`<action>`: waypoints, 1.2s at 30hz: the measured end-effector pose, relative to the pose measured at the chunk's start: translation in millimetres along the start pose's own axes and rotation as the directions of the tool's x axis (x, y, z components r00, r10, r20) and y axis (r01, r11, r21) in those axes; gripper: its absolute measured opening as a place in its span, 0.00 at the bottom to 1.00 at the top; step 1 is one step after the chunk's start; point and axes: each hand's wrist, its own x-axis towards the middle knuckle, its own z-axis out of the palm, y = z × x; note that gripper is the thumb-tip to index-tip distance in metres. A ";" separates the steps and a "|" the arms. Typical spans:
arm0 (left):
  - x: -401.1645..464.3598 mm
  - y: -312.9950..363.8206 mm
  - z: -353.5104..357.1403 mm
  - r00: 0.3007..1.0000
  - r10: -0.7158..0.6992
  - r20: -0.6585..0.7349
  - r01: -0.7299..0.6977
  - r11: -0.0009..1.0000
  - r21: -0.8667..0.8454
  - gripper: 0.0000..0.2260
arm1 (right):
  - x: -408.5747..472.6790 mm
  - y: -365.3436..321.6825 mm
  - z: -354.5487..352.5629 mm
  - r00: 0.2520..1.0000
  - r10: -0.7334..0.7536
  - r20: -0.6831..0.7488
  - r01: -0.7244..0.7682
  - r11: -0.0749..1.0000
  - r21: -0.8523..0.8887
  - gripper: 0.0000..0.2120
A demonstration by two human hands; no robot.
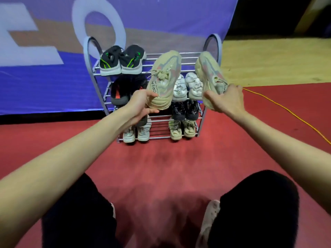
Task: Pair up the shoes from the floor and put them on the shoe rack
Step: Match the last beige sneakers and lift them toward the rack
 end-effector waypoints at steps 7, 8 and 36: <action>69.1 30.7 33.9 0.999 0.025 0.021 -0.024 0.999 -0.035 0.07 | 73.7 -21.3 9.2 0.999 0.026 0.018 -0.026 0.999 -0.026 0.39; 81.7 34.4 38.1 0.999 0.021 0.026 -0.020 0.999 -0.041 0.07 | 84.9 -24.3 11.7 1.000 0.022 0.022 -0.021 0.999 -0.035 0.38; 269.4 36.8 82.8 0.993 0.071 0.089 -0.077 0.995 0.063 0.16 | 245.7 -34.9 127.3 0.997 -0.081 0.000 0.077 0.952 -0.297 0.35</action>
